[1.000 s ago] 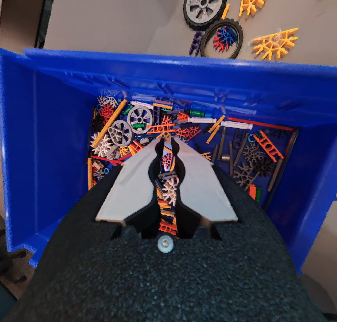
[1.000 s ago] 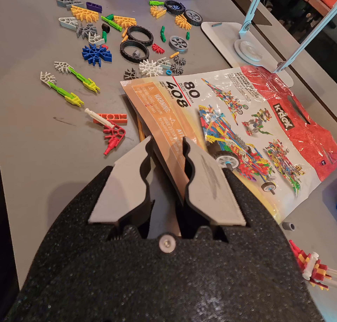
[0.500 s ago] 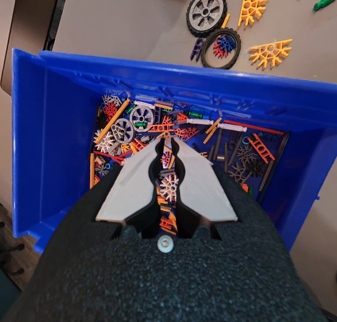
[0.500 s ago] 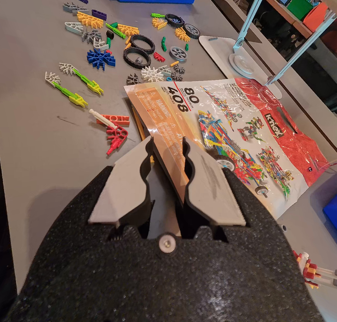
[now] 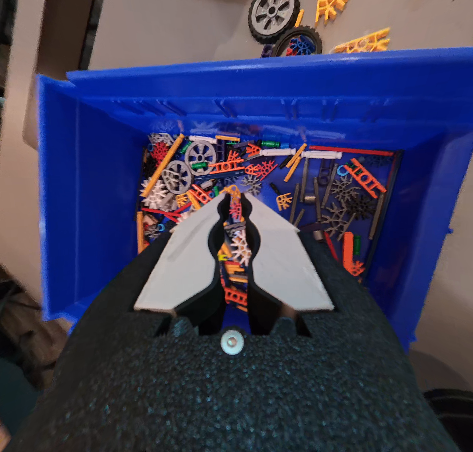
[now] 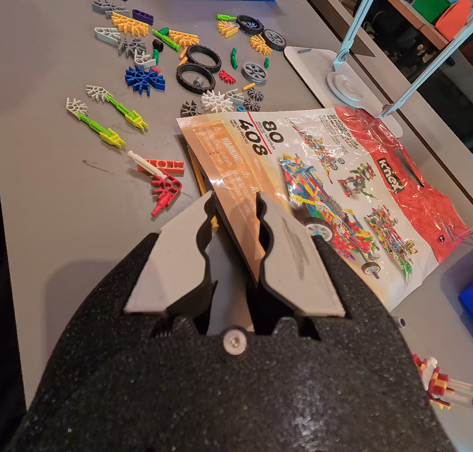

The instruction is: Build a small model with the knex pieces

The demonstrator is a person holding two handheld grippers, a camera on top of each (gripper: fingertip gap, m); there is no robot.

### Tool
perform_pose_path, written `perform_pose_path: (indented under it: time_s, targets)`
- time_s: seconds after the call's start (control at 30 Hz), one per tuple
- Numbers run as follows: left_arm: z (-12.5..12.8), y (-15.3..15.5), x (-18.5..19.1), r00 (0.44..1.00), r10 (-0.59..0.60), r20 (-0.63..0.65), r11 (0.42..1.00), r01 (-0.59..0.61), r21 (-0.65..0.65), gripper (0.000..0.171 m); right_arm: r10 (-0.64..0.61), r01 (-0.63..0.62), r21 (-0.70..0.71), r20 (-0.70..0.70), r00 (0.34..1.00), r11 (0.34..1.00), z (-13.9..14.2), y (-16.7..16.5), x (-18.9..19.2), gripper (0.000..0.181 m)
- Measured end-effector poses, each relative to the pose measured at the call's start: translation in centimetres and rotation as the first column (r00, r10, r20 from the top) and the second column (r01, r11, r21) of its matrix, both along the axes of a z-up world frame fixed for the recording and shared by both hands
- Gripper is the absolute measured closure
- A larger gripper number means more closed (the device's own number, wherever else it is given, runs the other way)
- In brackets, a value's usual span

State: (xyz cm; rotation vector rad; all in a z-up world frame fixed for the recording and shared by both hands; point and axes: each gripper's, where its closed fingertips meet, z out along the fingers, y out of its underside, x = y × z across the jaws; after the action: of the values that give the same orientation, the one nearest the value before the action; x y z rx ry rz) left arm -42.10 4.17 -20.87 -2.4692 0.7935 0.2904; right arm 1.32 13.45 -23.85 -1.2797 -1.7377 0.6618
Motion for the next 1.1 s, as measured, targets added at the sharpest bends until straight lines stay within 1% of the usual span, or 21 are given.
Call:
perform_pose_path:
  time_s: [0.07, 0.13, 0.2, 0.27, 0.33, 0.4, 0.53, 0.63, 0.7, 0.77, 0.8, 0.87, 0.93, 1.0, 1.1]
  targets:
    - [0.6, -0.2, 0.0, 0.993, -0.046, -0.108, 0.999, 0.049, 0.024, 0.165, -0.002, 0.002, 0.002, 0.002, 1.0, 1.0, 0.0, 0.0, 0.0, 0.151]
    - [1.6, -0.1, 0.1, 0.971, -0.08, -0.225, 0.993, 0.096, 0.063, 0.166, -0.002, 0.002, 0.002, 0.007, 1.0, 1.0, -0.1, 0.0, 0.0, 0.151]
    - [2.3, -0.4, 0.4, 0.948, -0.102, -0.301, 0.988, 0.132, 0.082, 0.166, -0.002, 0.002, 0.003, 0.01, 1.0, 1.0, -0.2, 0.0, 0.0, 0.151]
    - [2.7, -0.6, 0.9, 0.929, -0.123, -0.348, 0.981, 0.166, 0.096, 0.167, -0.002, 0.002, 0.003, 0.014, 1.0, 1.0, -0.2, 0.0, 0.0, 0.151]
    - [3.3, -0.8, 0.9, 0.889, -0.131, -0.438, 0.975, 0.196, 0.106, 0.167, -0.002, 0.002, 0.006, 0.015, 1.0, 1.0, -0.2, 0.0, 0.0, 0.152]
    - [3.8, -1.1, 1.3, 0.866, -0.137, -0.481, 0.969, 0.217, 0.115, 0.167, -0.002, 0.002, 0.009, 0.016, 1.0, 1.0, -0.3, 0.0, 0.0, 0.152]
    - [4.6, -1.8, 2.4, 0.859, -0.138, -0.494, 0.964, 0.23, 0.131, 0.167, 0.0, 0.0, 0.012, 0.021, 1.0, 1.0, -0.4, 0.0, 0.0, 0.152]
    - [5.5, -2.9, 4.7, 0.884, -0.153, -0.442, 0.961, 0.237, 0.14, 0.167, 0.0, -0.001, 0.018, 0.019, 1.0, 1.0, -0.3, 0.0, 0.0, 0.152]
    - [6.2, -3.8, 7.7, 0.908, -0.19, -0.374, 0.954, 0.261, 0.149, 0.167, 0.0, -0.001, 0.018, 0.02, 1.0, 1.0, -0.4, 0.0, 0.0, 0.152]
    - [6.9, -4.4, 11.1, 0.914, -0.238, -0.329, 0.934, 0.308, 0.181, 0.167, 0.003, -0.004, 0.017, 0.024, 1.0, 1.0, -0.4, -0.1, 0.0, 0.152]
    - [6.8, -4.8, 12.9, 0.917, -0.266, -0.298, 0.927, 0.328, 0.181, 0.167, 0.005, -0.006, 0.016, 0.025, 1.0, 1.0, -0.4, -0.1, 0.0, 0.152]
    - [6.1, -5.5, 16.2, 0.912, -0.321, -0.254, 0.915, 0.368, 0.167, 0.167, 0.009, -0.009, 0.018, 0.026, 1.0, 1.0, -0.4, -0.2, 0.0, 0.152]
    - [4.8, -6.2, 19.8, 0.907, -0.38, -0.183, 0.899, 0.409, 0.155, 0.166, 0.01, -0.011, 0.02, 0.026, 1.0, 1.0, -0.4, -0.2, 0.0, 0.151]
    - [3.2, -6.5, 22.5, 0.902, -0.41, -0.132, 0.892, 0.427, 0.147, 0.166, 0.011, -0.011, 0.021, 0.023, 1.0, 1.0, -0.4, -0.2, 0.0, 0.152]
    - [0.3, -6.8, 26.6, 0.887, -0.462, -0.008, 0.877, 0.458, 0.147, 0.167, 0.015, -0.015, 0.027, 0.017, 1.0, 1.0, -0.3, -0.3, 0.0, 0.151]
